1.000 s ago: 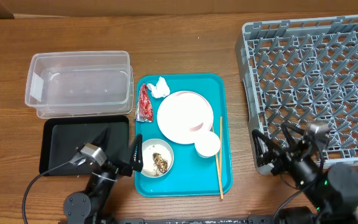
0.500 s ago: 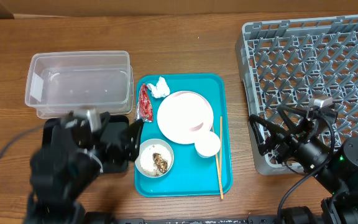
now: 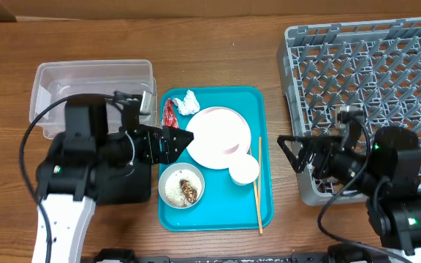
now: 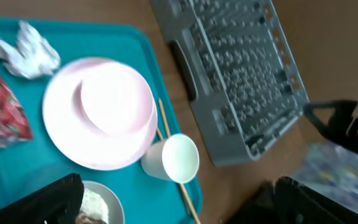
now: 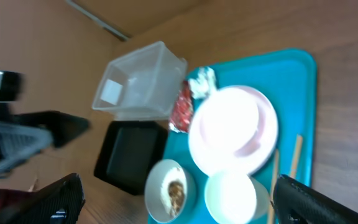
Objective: Sort waste into correct bins and load items into the dishwasher
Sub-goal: 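Move both grippers toward the teal tray, left toward the white cup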
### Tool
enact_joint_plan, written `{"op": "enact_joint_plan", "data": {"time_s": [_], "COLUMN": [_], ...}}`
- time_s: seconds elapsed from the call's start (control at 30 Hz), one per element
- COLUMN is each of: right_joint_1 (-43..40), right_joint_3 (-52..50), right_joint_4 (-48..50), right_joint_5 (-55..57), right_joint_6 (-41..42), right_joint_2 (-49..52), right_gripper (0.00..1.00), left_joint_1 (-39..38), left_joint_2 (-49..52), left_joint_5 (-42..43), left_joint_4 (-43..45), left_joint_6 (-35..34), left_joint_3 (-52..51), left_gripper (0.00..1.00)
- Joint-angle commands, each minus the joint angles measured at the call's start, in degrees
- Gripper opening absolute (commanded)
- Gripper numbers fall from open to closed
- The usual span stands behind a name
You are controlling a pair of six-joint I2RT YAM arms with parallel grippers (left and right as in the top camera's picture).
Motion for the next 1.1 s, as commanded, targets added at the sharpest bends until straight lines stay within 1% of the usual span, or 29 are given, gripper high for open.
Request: {"op": "enact_joint_plan", "data": {"time_s": [0.0,0.07,0.17,0.23,0.33,0.37,0.4,0.5,0.6,0.67,0.7,0.77,0.8,0.9,1.0,1.07], "right_joint_1": [0.4,1.0,3.7,7.4,14.6,16.7,18.8,21.6,21.4,20.7,20.3,19.4,18.8,17.0,14.6,12.9], "right_joint_3": [1.4,1.7,1.7,1.7,1.7,1.7,1.7,1.8,2.4,4.4,5.6,8.4,10.1,13.6,15.3,15.5], "right_joint_4": [2.4,0.5,-4.6,-8.3,-11.1,-11.4,-11.7,-11.6,-10.7,-10.7,-10.9,-11.4,-11.9,-13.6,-15.8,-17.0], "right_joint_5": [-6.1,-4.0,3.4,9.7,18.1,21.1,24.9,32.4,36.3,38.5,39.8,42.0,43.1,45.1,45.4,45.3], "right_joint_6": [-0.3,-0.3,0.0,0.0,0.7,2.1,5.3,11.3,13.8,13.8,13.9,13.8,13.8,13.8,15.5,16.2], "right_joint_2": [0.6,1.5,3.0,4.3,6.4,7.1,7.8,9.1,9.1,9.0,9.0,9.0,9.0,9.0,9.0,9.0], "right_gripper": [1.00,1.00,1.00,1.00,1.00,1.00,1.00,1.00,1.00,1.00,1.00,1.00,1.00,1.00,1.00,1.00], "left_joint_1": [-0.4,-0.4,-0.7,-1.9,-6.1,-8.0,-10.3,-16.7,-23.7,-27.6,-29.6,-32.6,-33.8,-36.8,-38.8,-39.3], "left_joint_2": [1.4,1.2,-0.1,-1.6,-3.7,-4.1,-4.3,-4.1,-3.1,-1.7,-0.5,2.1,3.6,8.8,14.1,17.1], "left_joint_5": [4.6,4.1,1.7,-4.9,-18.9,-22.3,-25.7,-32.0,-37.0,-40.6,-42.3,-43.7,-43.7,-43.7,-43.7,-43.8], "left_joint_4": [-1.0,-1.2,-1.7,-3.0,-5.3,-5.9,-6.5,-7.8,-7.7,-7.3,-6.8,-5.0,-3.7,0.8,4.6,6.0], "left_joint_6": [3.3,3.4,3.4,3.2,0.2,-0.5,-1.5,-4.4,-8.8,-11.0,-12.1,-13.7,-13.7,-14.3,-14.5,-14.4], "left_joint_3": [0.9,0.9,0.9,0.9,0.9,0.9,0.9,0.9,0.9,0.9,0.9,0.9,0.9,0.9,0.9,0.9], "left_gripper": [0.92,0.91,0.89,0.87,0.86,0.86,0.85,0.83,0.82,0.77,0.71,0.54,0.50,0.51,0.58,0.59]}}
